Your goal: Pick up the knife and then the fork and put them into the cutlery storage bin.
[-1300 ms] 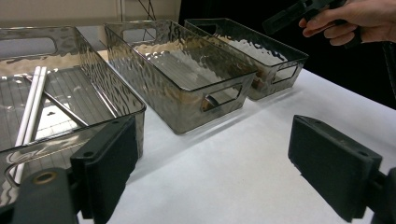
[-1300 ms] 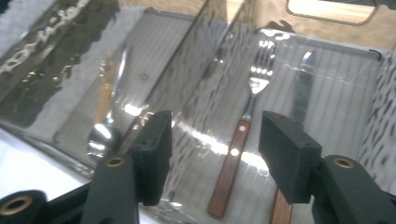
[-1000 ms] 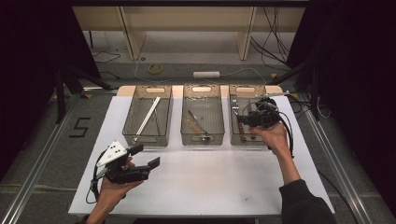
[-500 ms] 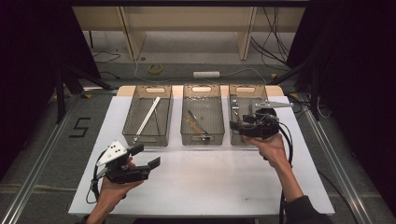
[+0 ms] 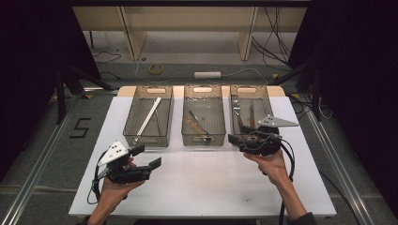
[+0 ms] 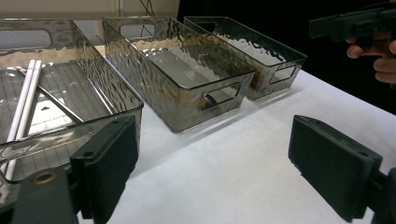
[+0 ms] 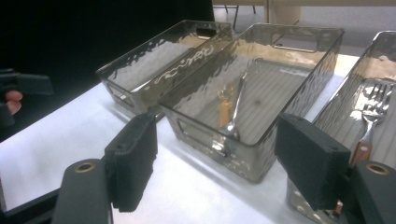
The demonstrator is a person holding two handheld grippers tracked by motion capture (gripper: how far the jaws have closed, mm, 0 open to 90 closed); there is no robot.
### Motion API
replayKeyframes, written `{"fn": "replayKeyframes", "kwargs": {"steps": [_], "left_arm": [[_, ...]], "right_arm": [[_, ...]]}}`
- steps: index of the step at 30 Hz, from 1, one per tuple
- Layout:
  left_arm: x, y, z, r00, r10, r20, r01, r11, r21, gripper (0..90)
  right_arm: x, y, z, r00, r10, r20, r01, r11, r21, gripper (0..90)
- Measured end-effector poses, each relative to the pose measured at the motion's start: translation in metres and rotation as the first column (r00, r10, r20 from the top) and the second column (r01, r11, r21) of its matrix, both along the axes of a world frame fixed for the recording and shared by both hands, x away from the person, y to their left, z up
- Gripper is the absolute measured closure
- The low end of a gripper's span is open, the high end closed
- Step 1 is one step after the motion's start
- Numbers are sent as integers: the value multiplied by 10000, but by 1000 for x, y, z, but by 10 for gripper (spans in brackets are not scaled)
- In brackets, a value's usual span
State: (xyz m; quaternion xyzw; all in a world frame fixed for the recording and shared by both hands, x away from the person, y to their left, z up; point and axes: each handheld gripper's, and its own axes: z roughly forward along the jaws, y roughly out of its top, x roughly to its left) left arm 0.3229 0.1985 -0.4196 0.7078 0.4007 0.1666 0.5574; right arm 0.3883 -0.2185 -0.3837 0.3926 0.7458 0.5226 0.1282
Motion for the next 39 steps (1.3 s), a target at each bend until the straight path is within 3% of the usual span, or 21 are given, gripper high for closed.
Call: {"fn": "replayKeyframes", "kwargs": {"steps": [19,39], "left_arm": [[0,0,0,9999,-81,-64,81,10000,2,154],[-1,1,-1,9998,-141,-135,140,9999,-73,153]], "right_arm": [[-25,-11,-17,9992,146,370,-158,9994,302,288],[-50,-19,-28,9981,156,603,-171,9996,238,267]]}}
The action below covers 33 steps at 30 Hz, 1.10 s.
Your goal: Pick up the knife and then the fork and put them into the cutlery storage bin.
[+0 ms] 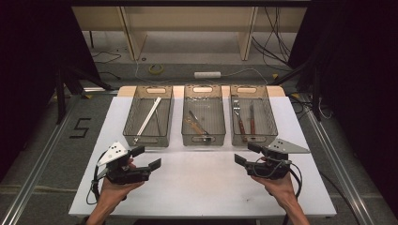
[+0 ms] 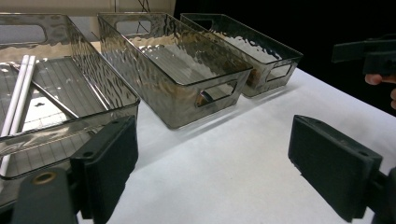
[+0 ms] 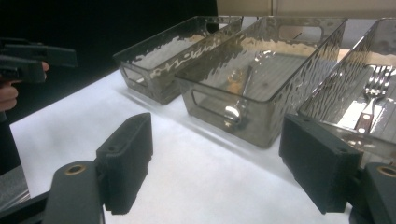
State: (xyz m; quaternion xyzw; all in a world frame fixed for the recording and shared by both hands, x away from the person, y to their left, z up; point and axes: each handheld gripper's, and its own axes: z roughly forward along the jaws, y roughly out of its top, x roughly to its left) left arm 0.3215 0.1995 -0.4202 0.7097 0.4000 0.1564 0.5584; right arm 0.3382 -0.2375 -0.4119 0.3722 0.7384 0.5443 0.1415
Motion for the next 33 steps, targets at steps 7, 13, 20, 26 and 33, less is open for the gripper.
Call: {"fn": "replayKeyframes", "kwargs": {"steps": [7,13,20,26,33], "left_arm": [[-1,-1,0,10000,-58,12,58,10000,20,153],[-1,-1,0,9999,-122,4,122,9999,62,153],[-2,-1,0,9998,-185,-18,185,9998,0,153],[-3,-3,0,9994,-342,-61,342,9994,33,153],[-3,-4,0,9993,-354,-83,354,9994,45,153]], "right_arm": [[-9,-2,-6,9998,121,143,-120,9999,-66,266],[-17,-7,-14,9997,-4,234,7,9999,-158,266],[-27,-11,-20,9996,-92,272,95,9999,-100,254],[-31,-14,-24,9995,-221,203,224,9996,-142,244],[-30,-17,-24,9993,-321,191,324,9994,-141,245]]}}
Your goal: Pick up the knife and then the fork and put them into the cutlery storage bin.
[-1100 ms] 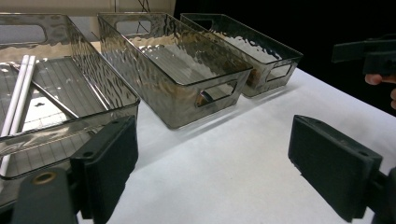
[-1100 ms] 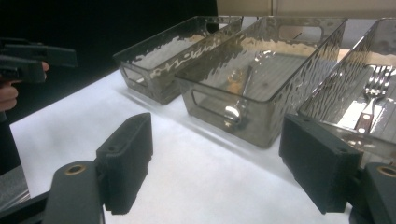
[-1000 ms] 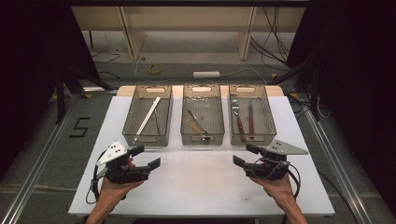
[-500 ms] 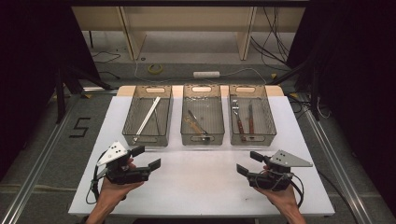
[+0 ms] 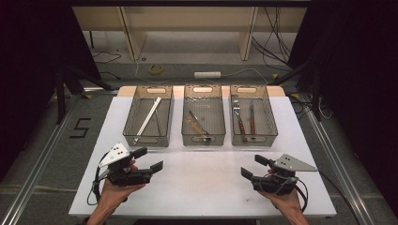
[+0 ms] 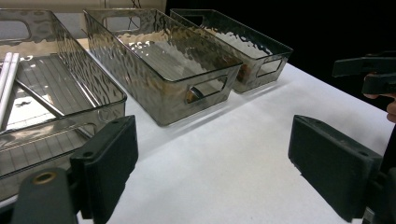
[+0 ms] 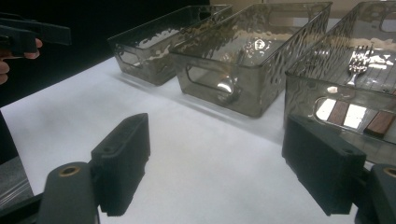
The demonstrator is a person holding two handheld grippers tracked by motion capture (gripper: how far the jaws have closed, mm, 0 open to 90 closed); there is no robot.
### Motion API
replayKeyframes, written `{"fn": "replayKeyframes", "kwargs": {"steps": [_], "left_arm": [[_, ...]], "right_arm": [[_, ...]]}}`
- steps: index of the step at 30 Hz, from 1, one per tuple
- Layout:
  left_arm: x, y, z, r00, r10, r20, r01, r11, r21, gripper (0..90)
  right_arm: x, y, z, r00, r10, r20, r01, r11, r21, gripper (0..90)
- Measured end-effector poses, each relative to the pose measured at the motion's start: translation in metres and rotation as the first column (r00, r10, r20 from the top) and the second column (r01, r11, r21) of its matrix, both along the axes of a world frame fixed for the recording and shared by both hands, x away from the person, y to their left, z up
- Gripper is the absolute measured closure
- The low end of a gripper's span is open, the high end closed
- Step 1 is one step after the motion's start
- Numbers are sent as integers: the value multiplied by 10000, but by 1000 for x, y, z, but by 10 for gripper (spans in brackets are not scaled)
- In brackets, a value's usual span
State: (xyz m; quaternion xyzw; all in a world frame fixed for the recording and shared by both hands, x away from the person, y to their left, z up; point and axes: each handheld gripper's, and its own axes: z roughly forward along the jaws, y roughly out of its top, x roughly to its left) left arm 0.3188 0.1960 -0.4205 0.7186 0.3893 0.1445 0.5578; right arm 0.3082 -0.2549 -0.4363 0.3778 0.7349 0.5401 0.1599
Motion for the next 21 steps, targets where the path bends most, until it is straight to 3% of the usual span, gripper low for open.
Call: {"fn": "replayKeyframes", "kwargs": {"steps": [21], "left_arm": [[0,1,0,10000,45,20,-45,10000,-17,153]], "right_arm": [[2,1,1,10000,-61,5,61,10000,-42,246]]}}
